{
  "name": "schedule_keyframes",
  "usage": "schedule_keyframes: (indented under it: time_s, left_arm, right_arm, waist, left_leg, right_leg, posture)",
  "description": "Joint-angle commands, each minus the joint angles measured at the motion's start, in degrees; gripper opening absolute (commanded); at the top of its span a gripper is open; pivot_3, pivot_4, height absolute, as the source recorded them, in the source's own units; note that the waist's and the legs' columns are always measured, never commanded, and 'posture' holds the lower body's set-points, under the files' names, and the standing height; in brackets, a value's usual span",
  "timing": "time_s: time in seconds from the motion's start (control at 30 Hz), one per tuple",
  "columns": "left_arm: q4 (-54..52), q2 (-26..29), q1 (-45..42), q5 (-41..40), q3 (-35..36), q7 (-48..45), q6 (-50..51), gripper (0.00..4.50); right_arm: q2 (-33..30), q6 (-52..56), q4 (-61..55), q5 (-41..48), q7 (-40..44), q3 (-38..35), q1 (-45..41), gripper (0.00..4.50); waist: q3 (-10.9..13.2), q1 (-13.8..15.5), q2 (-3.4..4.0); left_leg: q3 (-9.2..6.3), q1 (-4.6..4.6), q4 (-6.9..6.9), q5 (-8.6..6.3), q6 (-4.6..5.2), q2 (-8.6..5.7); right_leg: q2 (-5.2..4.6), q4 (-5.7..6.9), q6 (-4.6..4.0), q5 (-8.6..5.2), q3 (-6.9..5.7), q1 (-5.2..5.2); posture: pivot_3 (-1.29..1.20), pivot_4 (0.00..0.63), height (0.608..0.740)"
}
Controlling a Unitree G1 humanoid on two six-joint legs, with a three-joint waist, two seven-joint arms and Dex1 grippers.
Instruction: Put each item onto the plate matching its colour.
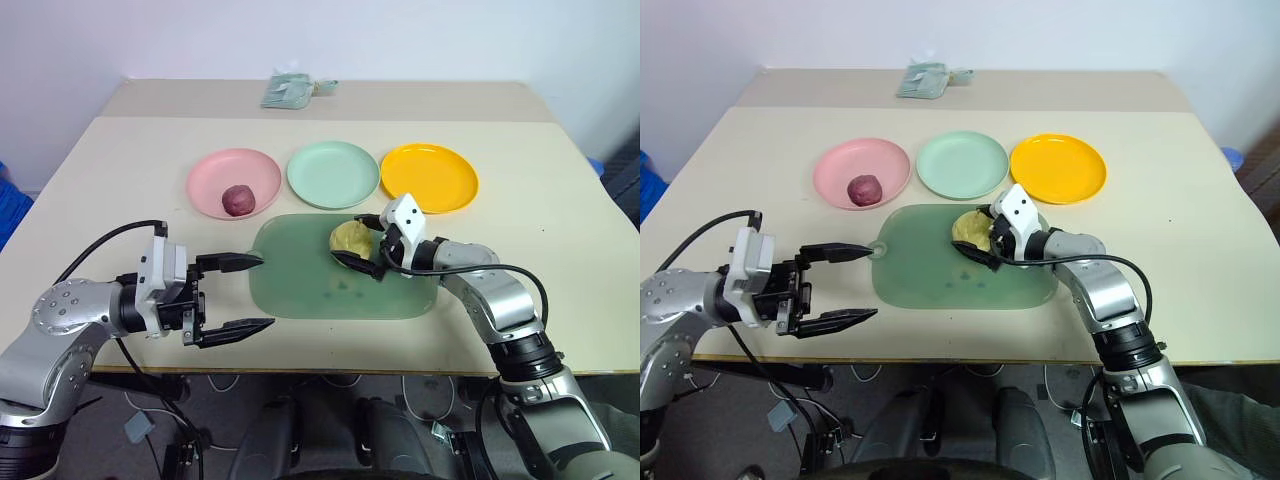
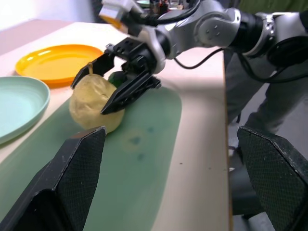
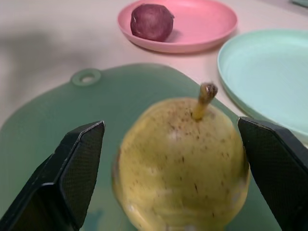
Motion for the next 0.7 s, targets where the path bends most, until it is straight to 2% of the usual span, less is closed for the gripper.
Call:
schedule_keyframes:
  time_s: [0.03,0.13,0.17,0.33,0.47,0.6,0.7]
  left_arm:
    - [-2.35,0.96,1.52,-3.59,3.92,-0.09,0.57,4.50]
    - [-2.23,1.46,3.28,-5.33,6.17,-0.86,0.66,4.50]
    - [-2.20,1.44,3.74,-6.05,7.01,-0.83,0.77,4.50]
    - [-2.43,1.58,4.78,-7.25,8.87,-0.16,1.08,4.50]
    - [-3.35,-0.01,3.37,-8.12,7.66,3.99,1.81,4.50]
    - [-5.43,-2.03,1.09,-8.44,5.36,9.33,3.05,4.50]
    - [-6.79,-3.03,1.23,-7.59,4.54,11.60,2.94,4.50]
  right_arm:
    - [0.61,-1.76,0.24,-0.51,0.85,-0.39,-1.86,3.95]
    - [0.68,-2.46,1.52,-0.93,1.35,-0.59,-2.37,2.84]
    - [0.62,-2.70,1.84,-1.01,1.51,-0.68,-2.48,2.78]
    - [0.35,-3.79,2.63,-1.32,1.96,-1.73,-3.18,2.78]
    - [1.45,-4.46,4.57,1.55,1.58,-6.01,-7.24,2.78]
    - [1.61,-14.21,20.22,-2.02,-2.86,-9.87,-17.44,2.78]
    - [1.23,-23.64,37.26,-4.91,-5.74,-11.53,-25.79,2.78]
  waist:
    - [0.01,-0.06,0.02]
    - [0.02,-0.22,0.04]
    - [0.02,-0.36,0.04]
    - [0.03,-0.81,0.04]
    - [0.07,-0.98,0.11]
    - [0.14,-1.11,0.21]
    - [0.13,-1.22,0.20]
  left_leg:
    - [0.00,0.00,0.00,0.00,0.00,0.00]
    - [0.00,0.01,0.00,0.00,0.00,0.00]
    - [0.00,0.01,0.00,0.00,0.00,0.00]
    - [0.00,0.01,0.00,0.00,0.00,0.00]
    - [0.00,0.02,0.00,0.00,-0.01,0.00]
    - [0.00,0.04,0.01,0.04,-0.06,0.00]
    - [0.00,0.08,-0.04,0.05,-0.09,0.00]
  right_leg:
    - [0.00,0.00,0.00,0.00,0.00,0.00]
    - [0.00,0.01,0.00,0.00,0.00,0.00]
    - [0.00,0.01,0.00,0.00,0.00,0.00]
    - [0.00,0.00,0.00,0.00,0.00,0.02]
    - [0.00,0.01,0.00,0.00,0.00,0.01]
    - [0.07,0.04,-0.05,0.06,0.02,0.00]
    - [0.12,0.06,-0.05,0.06,0.02,0.00]
  posture:
    - [0.00,0.150,0.740]
    - [0.00,0.150,0.740]
    - [0.00,0.150,0.740]
    - [0.00,0.150,0.740]
    - [0.00,0.150,0.740]
    - [0.00,0.150,0.740]
    - [0.00,0.150,0.740]
